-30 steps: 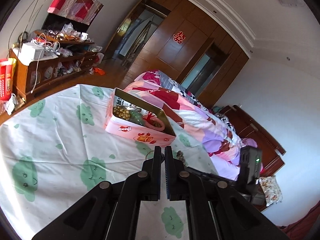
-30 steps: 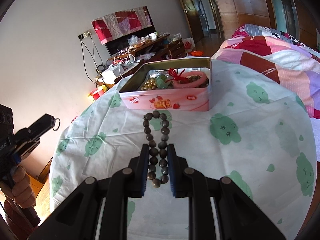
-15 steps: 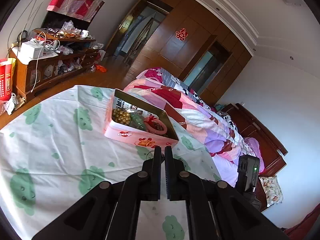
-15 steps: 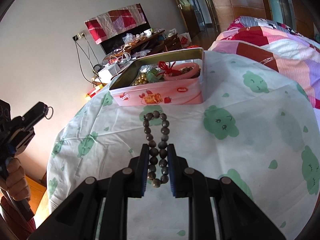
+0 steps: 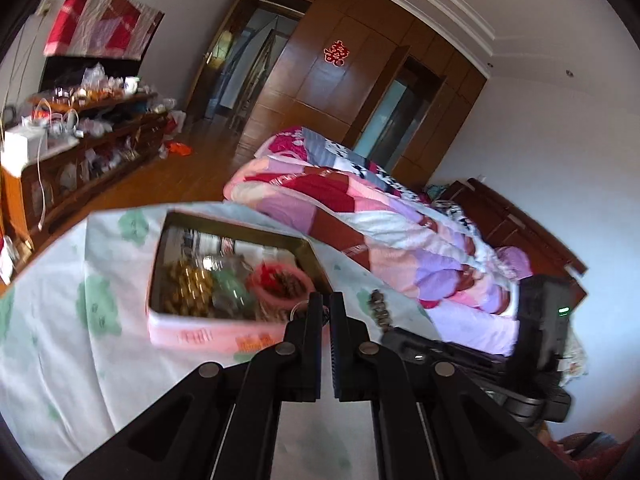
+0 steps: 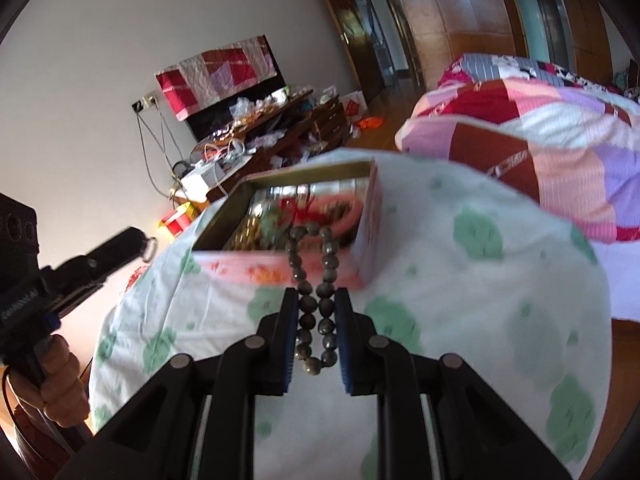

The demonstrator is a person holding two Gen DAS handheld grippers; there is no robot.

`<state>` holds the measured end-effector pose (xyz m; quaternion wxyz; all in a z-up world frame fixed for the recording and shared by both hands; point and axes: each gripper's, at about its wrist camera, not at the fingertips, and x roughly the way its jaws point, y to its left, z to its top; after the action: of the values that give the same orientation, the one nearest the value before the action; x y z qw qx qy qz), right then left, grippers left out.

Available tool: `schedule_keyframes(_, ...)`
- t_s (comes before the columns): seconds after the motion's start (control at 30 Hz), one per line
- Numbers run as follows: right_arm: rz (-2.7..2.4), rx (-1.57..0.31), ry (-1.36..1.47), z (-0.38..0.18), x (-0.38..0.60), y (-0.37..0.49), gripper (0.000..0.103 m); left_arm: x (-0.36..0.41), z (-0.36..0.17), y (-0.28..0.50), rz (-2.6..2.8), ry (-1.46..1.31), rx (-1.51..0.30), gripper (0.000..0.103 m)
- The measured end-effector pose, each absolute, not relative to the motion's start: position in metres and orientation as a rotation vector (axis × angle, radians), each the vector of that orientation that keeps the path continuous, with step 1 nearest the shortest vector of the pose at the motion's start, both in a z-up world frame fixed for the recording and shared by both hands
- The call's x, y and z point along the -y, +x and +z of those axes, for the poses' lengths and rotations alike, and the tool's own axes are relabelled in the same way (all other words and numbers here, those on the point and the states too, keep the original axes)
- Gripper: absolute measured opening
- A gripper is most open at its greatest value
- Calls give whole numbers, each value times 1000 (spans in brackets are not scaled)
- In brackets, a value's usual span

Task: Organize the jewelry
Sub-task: 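Lower the ring and bead bracelet into the tin and open both grippers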

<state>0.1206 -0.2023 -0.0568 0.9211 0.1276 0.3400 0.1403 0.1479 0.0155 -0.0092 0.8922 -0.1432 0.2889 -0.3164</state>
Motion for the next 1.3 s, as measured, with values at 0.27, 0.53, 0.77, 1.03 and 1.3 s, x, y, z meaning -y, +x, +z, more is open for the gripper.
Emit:
schedule_keyframes(0.27,263,-656,245,-36,197,171,21,10,-15,200,-499,-164,-598,2)
schedule_keyframes(0.53,209,-685,266,-46,188,222,21,15,-43,241,-349,-144,-665,2)
schedule_keyframes(0.77,167,-733,290,-69,184,245,21,20,-60,257,-271,-135,-706,2)
schedule_keyframes(1.03,155,-734,211,-76,173,244,21,23,-69,259,-204,-102,-733,2)
schedule_keyframes(1.3,147,-717,129,-79,165,246,21,28,-74,259,-135,-27,-710,2)
